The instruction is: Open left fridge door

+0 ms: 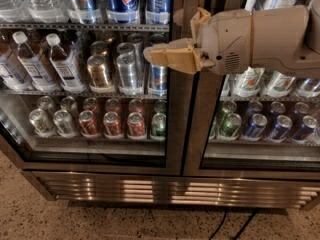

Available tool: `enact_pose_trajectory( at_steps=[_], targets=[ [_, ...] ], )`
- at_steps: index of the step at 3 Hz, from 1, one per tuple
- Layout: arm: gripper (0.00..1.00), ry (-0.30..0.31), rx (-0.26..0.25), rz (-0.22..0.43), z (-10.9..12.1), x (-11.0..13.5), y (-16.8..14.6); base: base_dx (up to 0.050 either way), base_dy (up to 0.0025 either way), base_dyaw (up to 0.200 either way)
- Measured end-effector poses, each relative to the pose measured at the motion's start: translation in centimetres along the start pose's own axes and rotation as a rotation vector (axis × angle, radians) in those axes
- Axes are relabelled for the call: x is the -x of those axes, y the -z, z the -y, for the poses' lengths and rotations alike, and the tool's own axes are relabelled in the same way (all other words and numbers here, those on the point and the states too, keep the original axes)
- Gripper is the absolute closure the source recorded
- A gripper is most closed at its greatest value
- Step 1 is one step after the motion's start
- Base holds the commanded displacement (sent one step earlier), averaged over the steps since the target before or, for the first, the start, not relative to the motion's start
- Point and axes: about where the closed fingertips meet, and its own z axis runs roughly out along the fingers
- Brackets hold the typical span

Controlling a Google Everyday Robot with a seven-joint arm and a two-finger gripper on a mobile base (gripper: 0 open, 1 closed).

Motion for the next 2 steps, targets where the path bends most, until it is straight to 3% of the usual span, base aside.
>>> enact_pose_trajectory(
  at_steps=[1, 2],
  targets=[
    [0.88, 0.000, 0.000, 0.000, 0.00, 0.00, 0.00, 0.000, 0.00000, 0.000],
    [1.00, 0.000, 0.000, 0.000, 0.00, 0.00, 0.00, -0.050, -0.00001, 0.000]
  ],
)
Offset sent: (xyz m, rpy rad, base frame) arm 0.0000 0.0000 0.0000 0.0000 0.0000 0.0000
